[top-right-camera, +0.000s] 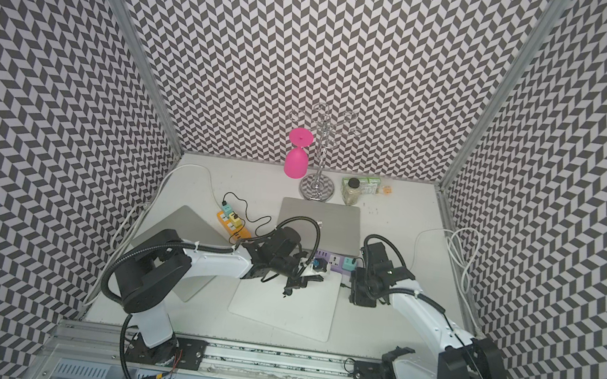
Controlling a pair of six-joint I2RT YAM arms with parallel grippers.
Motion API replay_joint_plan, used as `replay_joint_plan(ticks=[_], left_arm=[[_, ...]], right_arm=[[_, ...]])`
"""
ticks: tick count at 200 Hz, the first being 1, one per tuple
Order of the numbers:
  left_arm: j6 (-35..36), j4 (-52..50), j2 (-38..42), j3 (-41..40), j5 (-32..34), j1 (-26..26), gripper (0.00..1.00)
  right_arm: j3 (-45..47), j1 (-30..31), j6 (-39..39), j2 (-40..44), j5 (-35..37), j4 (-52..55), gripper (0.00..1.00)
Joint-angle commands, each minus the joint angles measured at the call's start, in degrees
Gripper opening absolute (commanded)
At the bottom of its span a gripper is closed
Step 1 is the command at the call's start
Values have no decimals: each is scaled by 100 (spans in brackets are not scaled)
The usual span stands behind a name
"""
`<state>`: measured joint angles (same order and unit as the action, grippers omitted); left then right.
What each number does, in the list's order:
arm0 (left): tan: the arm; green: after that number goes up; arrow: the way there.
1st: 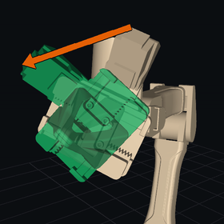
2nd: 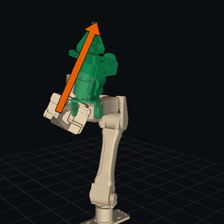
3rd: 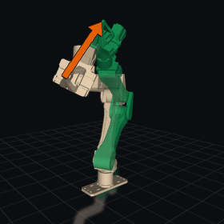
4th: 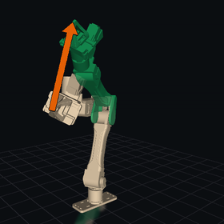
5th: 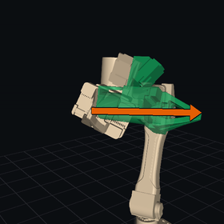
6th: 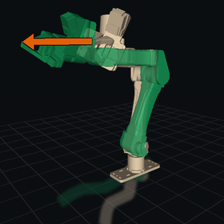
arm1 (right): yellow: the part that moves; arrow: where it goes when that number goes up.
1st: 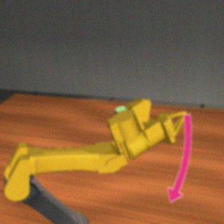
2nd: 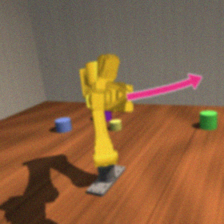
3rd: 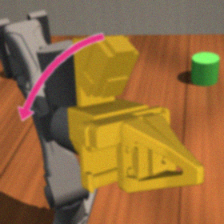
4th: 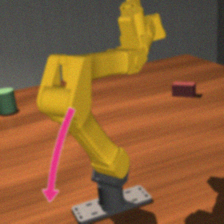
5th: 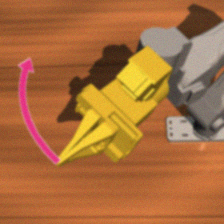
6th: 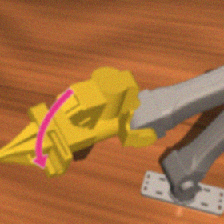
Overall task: Unplug the laptop charger
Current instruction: Remove the charging cable from the laptop.
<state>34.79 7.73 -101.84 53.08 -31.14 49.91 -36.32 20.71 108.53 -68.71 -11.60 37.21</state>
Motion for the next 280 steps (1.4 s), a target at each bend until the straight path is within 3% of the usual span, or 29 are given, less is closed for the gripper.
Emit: replay_joint_plan(ticks=[1, 135, 280], left_arm=[[10, -254, -86, 152, -39, 57, 0], [335, -544, -460, 318, 213, 74, 0], [395, -579, -613, 425, 257, 97, 0]], right_arm=[[-59, -32, 313, -53, -18, -252, 48], [-808, -32, 306, -971, 166, 216, 45], [-747, 65, 505, -1297, 39, -56, 37]])
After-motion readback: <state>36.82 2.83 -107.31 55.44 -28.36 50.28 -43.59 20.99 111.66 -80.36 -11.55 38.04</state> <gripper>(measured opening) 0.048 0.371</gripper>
